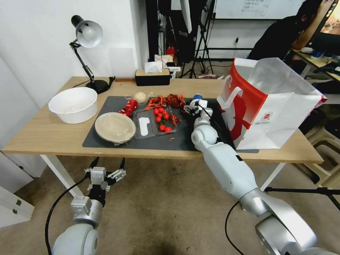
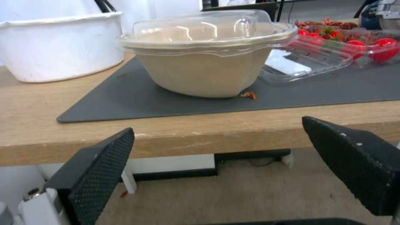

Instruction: Pick up the trash from the table and place it into the takeout bag.

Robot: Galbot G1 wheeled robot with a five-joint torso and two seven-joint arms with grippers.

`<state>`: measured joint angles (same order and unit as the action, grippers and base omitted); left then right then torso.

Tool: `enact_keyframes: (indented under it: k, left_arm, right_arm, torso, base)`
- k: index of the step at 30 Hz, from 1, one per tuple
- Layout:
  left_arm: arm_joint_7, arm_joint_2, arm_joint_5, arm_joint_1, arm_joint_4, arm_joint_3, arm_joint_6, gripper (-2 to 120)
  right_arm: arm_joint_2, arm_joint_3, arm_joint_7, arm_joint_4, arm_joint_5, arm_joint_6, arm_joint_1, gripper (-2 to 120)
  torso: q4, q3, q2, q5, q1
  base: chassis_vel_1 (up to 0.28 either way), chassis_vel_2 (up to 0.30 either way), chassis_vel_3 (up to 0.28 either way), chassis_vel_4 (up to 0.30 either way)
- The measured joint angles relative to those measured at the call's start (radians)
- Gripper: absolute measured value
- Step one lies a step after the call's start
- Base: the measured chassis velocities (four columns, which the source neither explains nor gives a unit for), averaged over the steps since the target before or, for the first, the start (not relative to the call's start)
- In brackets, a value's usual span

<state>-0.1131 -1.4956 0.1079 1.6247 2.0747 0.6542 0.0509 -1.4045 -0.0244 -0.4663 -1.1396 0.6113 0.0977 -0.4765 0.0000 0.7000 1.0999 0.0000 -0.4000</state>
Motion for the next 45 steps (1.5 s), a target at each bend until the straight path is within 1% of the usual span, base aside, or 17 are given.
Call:
enact_keyframes:
  k: [3, 6, 7, 11, 13, 22, 23, 24, 27, 29, 30, 33, 36, 37, 40, 42, 45]
  left_arm:
    - [0.000, 0.000, 0.000, 0.000, -0.001, 0.000, -0.001, 100]
    - [0.000, 0.000, 0.000, 0.000, -0.003, 0.000, -0.001, 100]
    - [0.000, 0.000, 0.000, 0.000, -0.003, 0.000, -0.001, 100]
    - [0.000, -0.002, -0.002, -0.001, -0.003, -0.003, -0.002, 100]
    - [0.000, -0.002, -0.003, -0.001, -0.003, -0.003, -0.001, 100]
    - [0.000, -0.002, -0.004, -0.001, -0.001, -0.005, -0.001, 100]
    - [-0.001, -0.002, -0.004, 0.000, 0.001, -0.003, -0.001, 100]
    - [-0.001, -0.002, -0.004, 0.000, 0.001, -0.003, -0.001, 100]
    - [-0.001, -0.002, -0.004, -0.001, 0.003, -0.003, -0.001, 100]
    - [-0.001, -0.002, -0.004, -0.001, 0.003, -0.003, -0.001, 100]
    - [-0.001, -0.004, -0.005, -0.001, 0.004, -0.003, -0.001, 100]
    - [-0.001, -0.005, -0.006, -0.001, 0.007, -0.003, 0.000, 100]
    - [-0.001, -0.007, -0.008, 0.001, 0.008, -0.003, 0.000, 100]
    - [-0.001, -0.007, -0.008, 0.001, 0.008, -0.003, 0.000, 100]
    - [-0.001, -0.008, -0.008, 0.003, 0.010, -0.002, 0.000, 100]
    - [-0.001, -0.009, -0.008, 0.003, 0.010, -0.002, 0.000, 100]
    - [-0.001, -0.010, -0.010, 0.003, 0.010, -0.002, 0.000, 100]
  right_arm:
    - [-0.001, 0.000, 0.000, -0.001, -0.001, -0.001, -0.001, 92]
    - [0.002, 0.000, 0.000, -0.014, -0.004, -0.002, -0.007, 82]
    - [0.002, 0.000, 0.000, -0.014, -0.004, -0.002, -0.007, 82]
    - [0.017, 0.001, -0.001, -0.046, -0.007, -0.002, -0.018, 69]
    - [0.020, 0.002, -0.001, -0.053, -0.008, -0.002, -0.021, 67]
    - [0.032, 0.008, -0.004, -0.099, -0.015, -0.002, -0.039, 66]
    - [0.041, 0.009, -0.008, -0.150, -0.031, -0.003, -0.053, 66]
    - [0.041, 0.009, -0.008, -0.150, -0.031, -0.003, -0.053, 66]
    - [0.061, 0.009, -0.015, -0.243, -0.035, -0.002, -0.073, 66]
    - [0.063, 0.010, -0.016, -0.249, -0.035, -0.002, -0.074, 66]
    - [0.075, 0.009, -0.018, -0.297, -0.034, 0.001, -0.083, 66]
    - [0.087, 0.009, -0.018, -0.339, -0.031, 0.001, -0.088, 66]
    - [0.123, 0.014, 0.007, -0.474, 0.016, -0.004, -0.096, 66]
    - [0.123, 0.014, 0.007, -0.474, 0.016, -0.004, -0.096, 66]
    - [0.155, 0.047, 0.034, -0.592, 0.039, -0.018, -0.099, 66]
    - [0.163, 0.059, 0.037, -0.616, 0.039, -0.017, -0.099, 66]
    - [0.209, 0.130, 0.036, -0.705, 0.042, 0.010, -0.093, 66]
  torso:
    - [0.0000, 0.000, 0.000, 0.0000, 0.000]
    - [0.0001, 0.000, 0.000, 0.0000, 0.000]
    - [0.0001, 0.000, 0.000, 0.0000, 0.000]
    - [-0.0001, 0.000, 0.000, 0.0000, 0.000]
    - [0.0000, 0.000, 0.000, 0.0000, 0.000]
    - [0.0000, 0.000, 0.000, 0.0000, 0.000]
    - [0.0000, 0.000, 0.000, 0.0000, 0.000]
    - [0.0000, 0.000, 0.000, 0.0000, 0.000]
    - [0.0001, 0.000, 0.000, 0.0000, 0.000]
    - [0.0000, 0.000, 0.000, 0.0000, 0.000]
    - [0.0000, 0.000, 0.000, 0.0000, 0.000]
    - [0.0000, 0.000, 0.000, 0.0000, 0.000]
    - [0.0000, 0.000, 0.000, -0.0001, 0.000]
    - [0.0000, 0.000, 0.000, -0.0001, 0.000]
    - [0.0002, 0.000, 0.000, 0.0000, 0.000]
    - [0.0001, 0.000, 0.000, 0.0001, 0.000]
    - [0.0001, 0.000, 0.000, 0.0001, 0.000]
  base:
    - [0.000, 0.000, 0.000, 0.000]
    - [0.000, 0.000, 0.000, 0.000]
    - [0.000, 0.000, 0.000, 0.000]
    - [0.000, 0.000, 0.000, 0.000]
    - [0.000, 0.000, 0.000, 0.000]
    - [0.000, 0.000, 0.000, 0.000]
    - [0.000, 0.000, 0.000, 0.000]
    - [0.000, 0.000, 0.000, 0.000]
    - [0.000, 0.000, 0.000, 0.000]
    - [0.000, 0.000, 0.000, 0.000]
    - [0.000, 0.000, 0.000, 0.000]
    - [0.000, 0.000, 0.000, 0.000]
    - [0.000, 0.000, 0.000, 0.000]
    - [0.000, 0.000, 0.000, 0.000]
    - [0.000, 0.000, 0.000, 0.000]
    - [0.000, 0.000, 0.000, 0.000]
    - [0.000, 0.000, 0.000, 0.000]
